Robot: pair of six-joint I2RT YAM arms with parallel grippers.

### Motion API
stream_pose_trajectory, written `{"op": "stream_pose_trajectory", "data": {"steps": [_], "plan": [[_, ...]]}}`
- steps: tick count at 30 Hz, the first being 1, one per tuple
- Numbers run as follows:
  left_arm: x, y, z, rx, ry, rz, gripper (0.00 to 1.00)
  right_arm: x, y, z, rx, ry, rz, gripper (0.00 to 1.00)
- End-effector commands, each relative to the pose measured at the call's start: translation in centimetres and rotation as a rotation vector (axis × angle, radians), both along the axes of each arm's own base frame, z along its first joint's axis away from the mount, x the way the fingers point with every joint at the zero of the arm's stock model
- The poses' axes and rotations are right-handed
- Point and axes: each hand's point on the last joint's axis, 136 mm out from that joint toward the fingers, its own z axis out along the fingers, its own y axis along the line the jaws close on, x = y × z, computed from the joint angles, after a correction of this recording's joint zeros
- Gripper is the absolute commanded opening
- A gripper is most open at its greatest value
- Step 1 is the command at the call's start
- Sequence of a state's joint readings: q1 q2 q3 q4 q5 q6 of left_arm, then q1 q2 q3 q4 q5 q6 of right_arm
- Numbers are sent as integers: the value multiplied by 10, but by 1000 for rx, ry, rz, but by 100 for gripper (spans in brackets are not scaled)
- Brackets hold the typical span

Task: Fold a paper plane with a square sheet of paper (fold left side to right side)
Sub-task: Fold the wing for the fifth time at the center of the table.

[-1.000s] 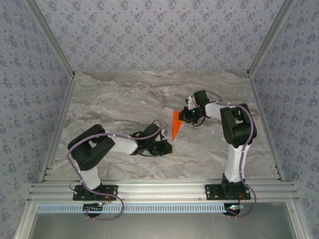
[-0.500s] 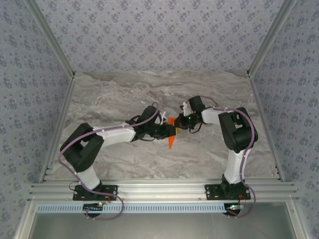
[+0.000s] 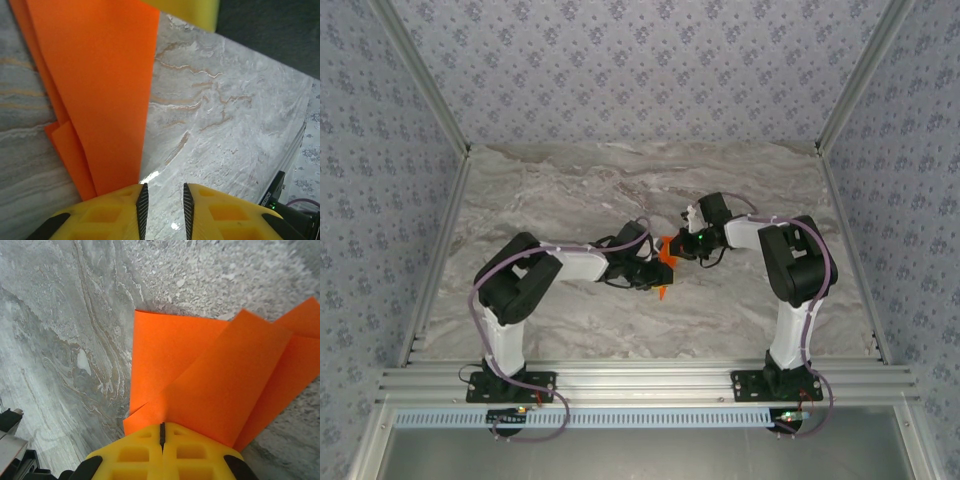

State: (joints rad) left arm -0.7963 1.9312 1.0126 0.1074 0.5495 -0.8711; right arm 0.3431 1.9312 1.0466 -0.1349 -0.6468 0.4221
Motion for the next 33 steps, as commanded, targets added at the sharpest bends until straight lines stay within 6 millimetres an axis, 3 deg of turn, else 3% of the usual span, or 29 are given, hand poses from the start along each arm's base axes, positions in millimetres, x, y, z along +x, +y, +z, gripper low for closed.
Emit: {"op": "stream_pose_trajectory", "data": {"steps": [1, 5, 9, 19, 33], "plan": [[-5, 13, -20, 69, 28, 5, 25, -13, -4, -3, -21, 44, -9, 0], [-15, 27, -37, 128, 53, 15, 20, -7, -4, 4, -21, 5, -13, 0], [-25, 37, -47, 201, 56, 12, 17, -5, -7, -5, -38, -11, -13, 0], [-37, 43, -59, 204, 110, 45, 13, 8, -17, -15, -59, -53, -29, 0], [-45, 50, -73, 220, 160, 74, 9, 27, -33, -15, -73, -74, -50, 0]]}}
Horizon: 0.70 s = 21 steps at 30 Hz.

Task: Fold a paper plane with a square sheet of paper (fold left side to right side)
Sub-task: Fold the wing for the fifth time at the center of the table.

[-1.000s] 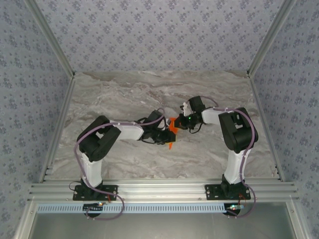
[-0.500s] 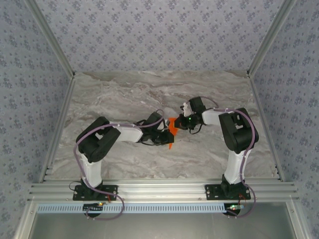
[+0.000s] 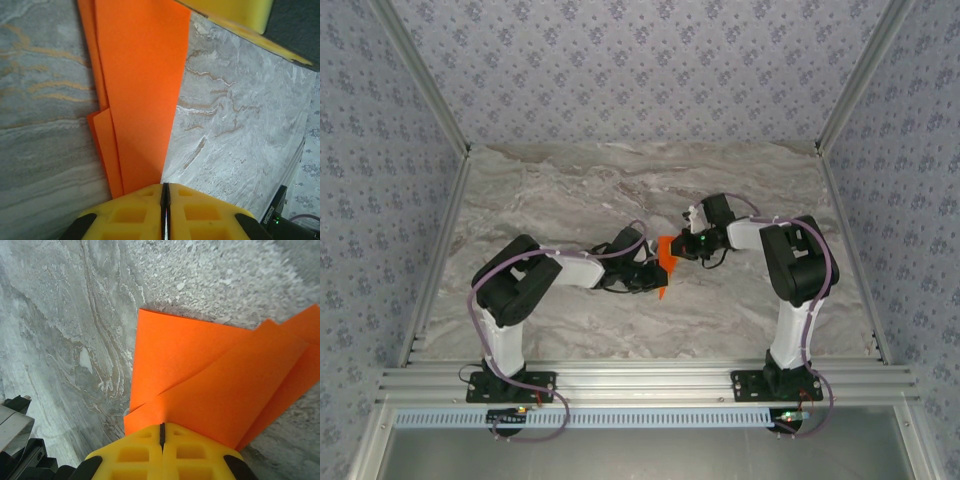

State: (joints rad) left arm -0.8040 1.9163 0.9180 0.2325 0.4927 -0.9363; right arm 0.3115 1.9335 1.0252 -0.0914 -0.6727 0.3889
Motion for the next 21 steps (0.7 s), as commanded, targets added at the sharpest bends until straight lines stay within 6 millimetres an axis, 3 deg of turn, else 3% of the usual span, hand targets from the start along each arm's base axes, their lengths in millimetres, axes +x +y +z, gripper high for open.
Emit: {"op": "stream_pose_trajectory", "data": {"steps": [1, 11, 19, 21], "plan": [[-44, 42, -62, 218, 182, 4, 8, 22, -26, -15, -96, -39, -57, 0], [-45, 44, -66, 227, 196, 13, 0, 35, -36, -17, -102, -34, -71, 0], [-47, 45, -67, 227, 201, 17, 0, 49, -48, -17, -108, -42, -87, 0], [-46, 44, -67, 223, 200, 16, 0, 59, -54, -10, -105, -62, -103, 0]]}}
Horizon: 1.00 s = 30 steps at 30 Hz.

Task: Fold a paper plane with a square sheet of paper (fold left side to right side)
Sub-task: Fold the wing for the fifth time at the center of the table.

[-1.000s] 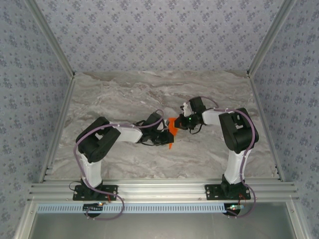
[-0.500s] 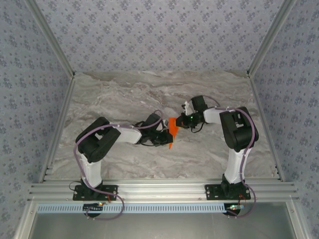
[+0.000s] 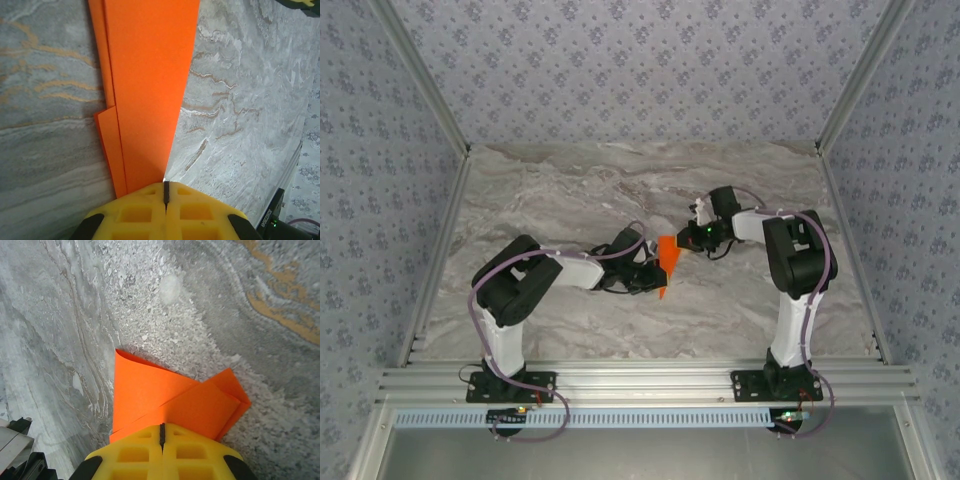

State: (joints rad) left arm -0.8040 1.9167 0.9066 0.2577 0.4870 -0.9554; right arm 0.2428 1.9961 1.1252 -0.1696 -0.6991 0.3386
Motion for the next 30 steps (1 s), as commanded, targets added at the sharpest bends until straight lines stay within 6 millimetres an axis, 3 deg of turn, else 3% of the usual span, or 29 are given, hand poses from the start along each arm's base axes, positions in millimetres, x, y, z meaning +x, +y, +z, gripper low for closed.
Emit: {"op": "stream_pose_trajectory", "data": {"steps": [1, 5, 9, 15, 20, 24, 30], "plan": [[-46, 43, -65, 227, 196, -3, 0, 37, -37, -5, -107, -81, -86, 0], [-46, 39, -63, 216, 189, -8, 0, 55, -45, 27, -101, -153, -98, 0], [-43, 34, -60, 204, 177, -9, 0, 45, -42, 56, -85, -196, -88, 0], [-43, 33, -59, 200, 173, -12, 0, -20, -22, 54, -10, -145, -58, 0], [-43, 33, -59, 203, 174, -12, 0, -61, 4, 46, 86, -93, -23, 0], [-43, 33, -60, 204, 175, -12, 0, -76, 23, 39, 111, -65, 13, 0], [-43, 33, -59, 204, 174, -11, 0, -76, 35, 26, 121, -38, 17, 0]]}}
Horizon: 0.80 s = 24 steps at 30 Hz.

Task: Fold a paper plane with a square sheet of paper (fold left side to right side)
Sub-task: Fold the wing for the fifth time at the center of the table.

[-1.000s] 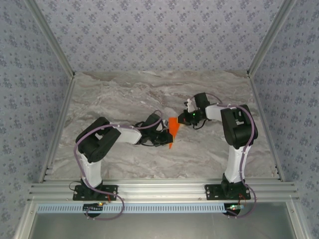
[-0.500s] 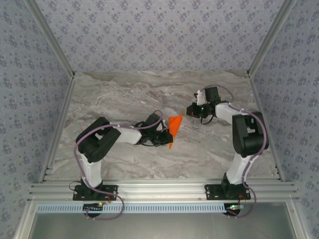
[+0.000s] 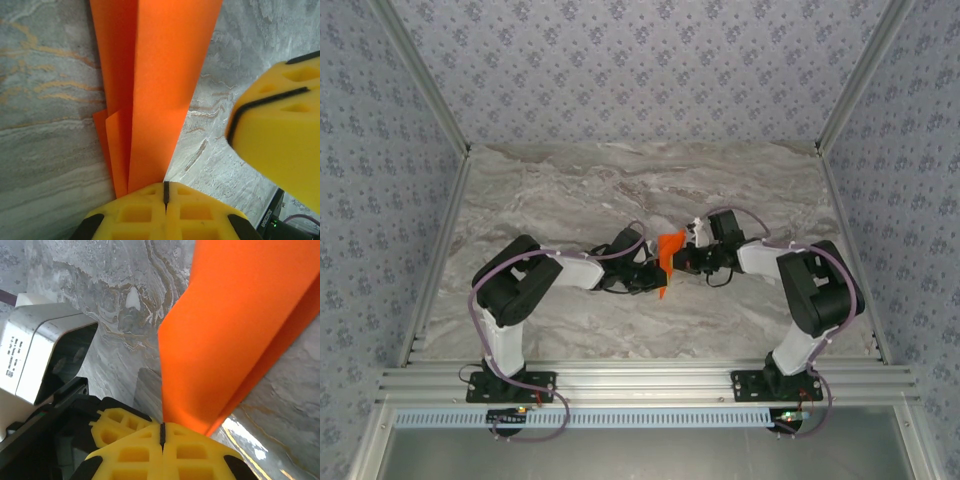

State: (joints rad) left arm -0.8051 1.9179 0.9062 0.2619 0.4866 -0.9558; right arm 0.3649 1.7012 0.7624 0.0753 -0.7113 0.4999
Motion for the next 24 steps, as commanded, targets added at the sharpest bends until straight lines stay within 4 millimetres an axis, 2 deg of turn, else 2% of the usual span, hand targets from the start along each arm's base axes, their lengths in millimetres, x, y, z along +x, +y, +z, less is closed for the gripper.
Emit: {"op": "stream_pose_trajectory", "data": {"steps": [1, 8, 14, 17, 24], "plan": [[-43, 33, -59, 204, 174, -12, 0, 4, 9, -3, 26, 11, -2, 0], [-42, 33, -59, 206, 176, -11, 0, -1, 16, -13, 8, 42, 17, 0], [-43, 34, -60, 208, 178, -11, 0, -8, 13, -31, -59, 59, 30, 0], [-45, 37, -65, 225, 197, -4, 0, -4, 7, -41, -116, 49, 40, 0], [-47, 39, -69, 226, 218, 3, 0, 18, -10, -44, -169, 14, 29, 0]]}}
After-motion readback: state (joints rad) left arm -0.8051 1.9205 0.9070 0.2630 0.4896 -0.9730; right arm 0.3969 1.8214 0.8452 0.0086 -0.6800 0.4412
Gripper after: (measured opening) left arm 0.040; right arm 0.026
